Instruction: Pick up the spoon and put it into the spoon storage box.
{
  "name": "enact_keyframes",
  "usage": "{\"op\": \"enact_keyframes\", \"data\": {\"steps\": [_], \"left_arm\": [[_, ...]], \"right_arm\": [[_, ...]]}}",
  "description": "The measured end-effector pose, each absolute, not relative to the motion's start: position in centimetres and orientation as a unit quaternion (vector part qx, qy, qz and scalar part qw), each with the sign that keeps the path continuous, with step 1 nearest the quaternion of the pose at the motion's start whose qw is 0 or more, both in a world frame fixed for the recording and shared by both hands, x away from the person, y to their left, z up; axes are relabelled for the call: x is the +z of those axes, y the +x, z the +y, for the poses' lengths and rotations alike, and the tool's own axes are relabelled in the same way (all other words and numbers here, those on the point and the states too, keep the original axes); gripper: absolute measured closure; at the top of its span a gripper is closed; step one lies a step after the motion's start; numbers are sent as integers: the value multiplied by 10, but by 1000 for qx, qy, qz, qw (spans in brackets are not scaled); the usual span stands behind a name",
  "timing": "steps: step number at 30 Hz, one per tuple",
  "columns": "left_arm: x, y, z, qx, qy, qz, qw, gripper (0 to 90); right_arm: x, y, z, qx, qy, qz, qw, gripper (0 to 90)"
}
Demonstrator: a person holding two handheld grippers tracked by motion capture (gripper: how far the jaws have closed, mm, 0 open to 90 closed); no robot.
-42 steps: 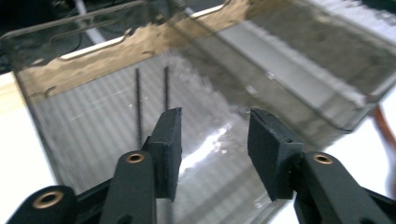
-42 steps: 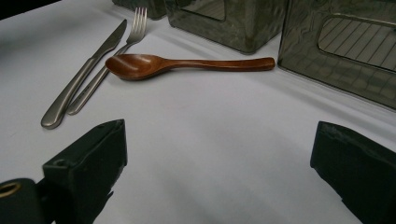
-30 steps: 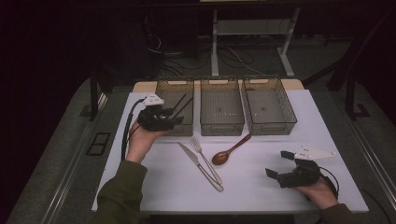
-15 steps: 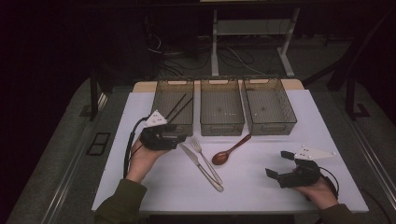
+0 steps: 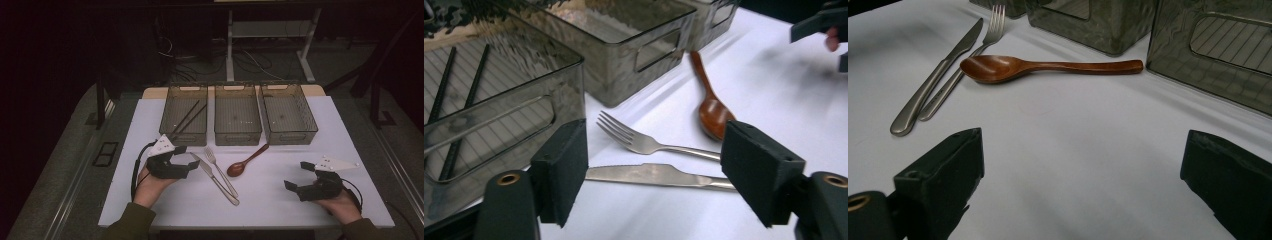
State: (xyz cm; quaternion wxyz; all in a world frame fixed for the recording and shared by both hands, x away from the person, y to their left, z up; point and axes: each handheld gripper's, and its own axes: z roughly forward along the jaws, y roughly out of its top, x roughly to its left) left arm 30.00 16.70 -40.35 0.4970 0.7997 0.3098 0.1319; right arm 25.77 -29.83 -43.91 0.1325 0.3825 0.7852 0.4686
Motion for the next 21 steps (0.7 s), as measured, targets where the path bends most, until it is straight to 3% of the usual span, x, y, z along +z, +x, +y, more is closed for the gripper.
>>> {"op": "enact_keyframes", "data": {"steps": [11, 16, 21], "left_arm": [[-422, 276, 172, 126, 796, 306, 507, 114], [-426, 274, 170, 142, 802, 300, 497, 6], [-428, 274, 169, 132, 800, 305, 500, 0]], "right_arm": [[-439, 255, -298, 469, 378, 787, 132, 33], [-437, 257, -297, 466, 376, 792, 119, 33], [-431, 262, -291, 462, 363, 803, 102, 33]]}}
